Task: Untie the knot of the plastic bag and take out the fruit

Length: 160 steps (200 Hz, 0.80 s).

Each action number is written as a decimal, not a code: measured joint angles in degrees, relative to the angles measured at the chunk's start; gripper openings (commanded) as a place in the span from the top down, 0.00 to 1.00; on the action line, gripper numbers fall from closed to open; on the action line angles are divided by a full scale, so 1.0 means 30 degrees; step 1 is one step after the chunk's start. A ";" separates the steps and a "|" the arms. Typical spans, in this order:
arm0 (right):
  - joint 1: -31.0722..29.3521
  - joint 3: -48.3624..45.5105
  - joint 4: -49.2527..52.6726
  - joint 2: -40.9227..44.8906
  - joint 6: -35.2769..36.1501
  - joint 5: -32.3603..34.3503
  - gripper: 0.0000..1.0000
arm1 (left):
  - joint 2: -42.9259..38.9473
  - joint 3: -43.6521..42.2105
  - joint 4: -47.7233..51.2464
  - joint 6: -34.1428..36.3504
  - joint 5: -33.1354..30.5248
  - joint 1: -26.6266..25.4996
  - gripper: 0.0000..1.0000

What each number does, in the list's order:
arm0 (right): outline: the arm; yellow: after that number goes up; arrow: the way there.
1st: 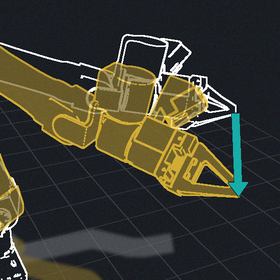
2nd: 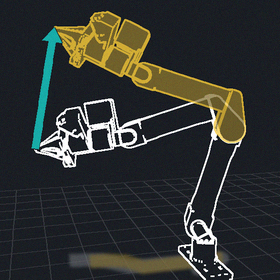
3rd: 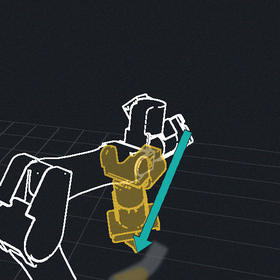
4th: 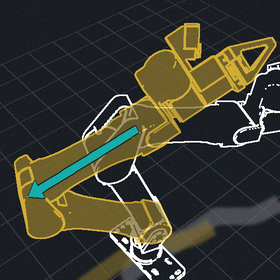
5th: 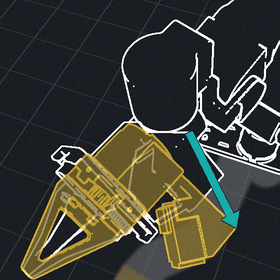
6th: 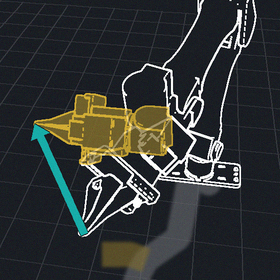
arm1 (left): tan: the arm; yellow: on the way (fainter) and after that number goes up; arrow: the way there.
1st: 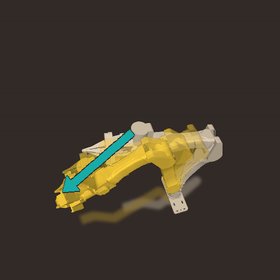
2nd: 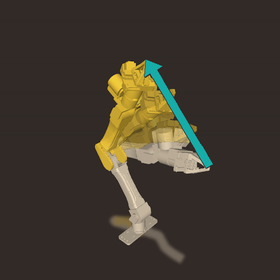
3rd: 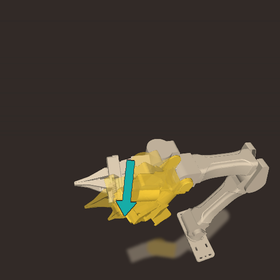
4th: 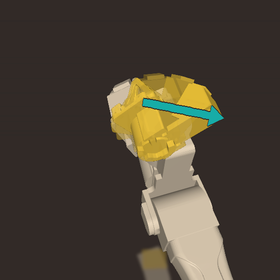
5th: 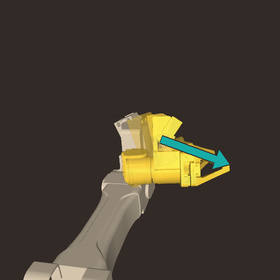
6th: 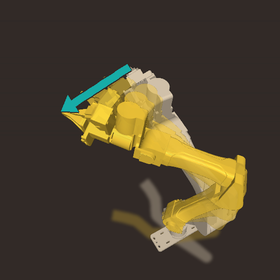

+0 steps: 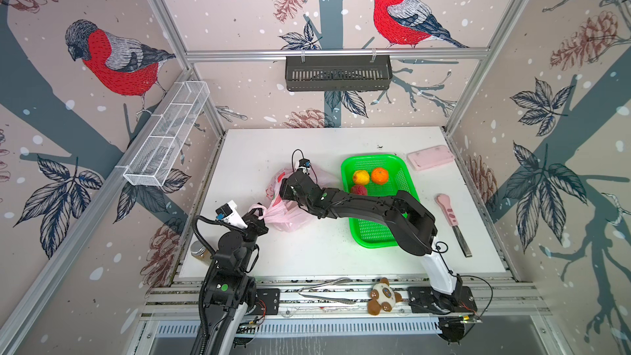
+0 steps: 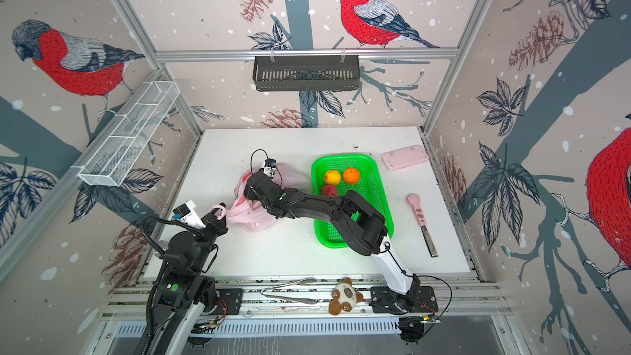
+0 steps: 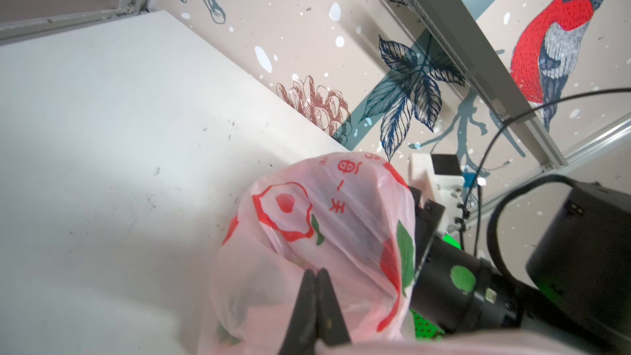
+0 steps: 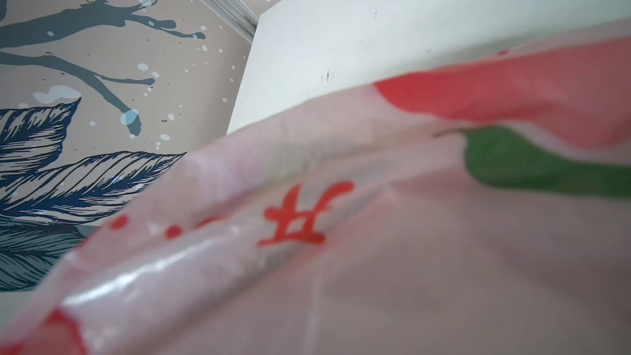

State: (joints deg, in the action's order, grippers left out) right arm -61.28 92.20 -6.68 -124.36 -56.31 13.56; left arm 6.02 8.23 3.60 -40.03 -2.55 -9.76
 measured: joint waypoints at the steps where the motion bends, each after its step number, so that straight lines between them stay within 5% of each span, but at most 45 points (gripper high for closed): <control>1: 0.0000 -0.0036 0.0051 0.0036 0.0029 0.0015 0.79 | 0.0015 0.0000 -0.0022 0.0007 -0.0029 0.0000 1.00; 101: 0.0845 -0.2426 0.0918 0.2229 0.1311 0.0627 0.78 | 0.0874 0.0401 -0.1115 0.0991 -0.1705 -0.0036 1.00; 160: 0.1064 -0.2208 0.0918 0.2455 0.2288 -0.1472 0.78 | 0.0714 -0.0401 -0.1239 0.0772 -0.1843 -0.0036 1.00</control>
State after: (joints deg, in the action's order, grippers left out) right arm -58.08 85.58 -3.92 -116.99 -49.45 9.15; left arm 8.16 7.03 -0.12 -37.71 -8.08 -9.87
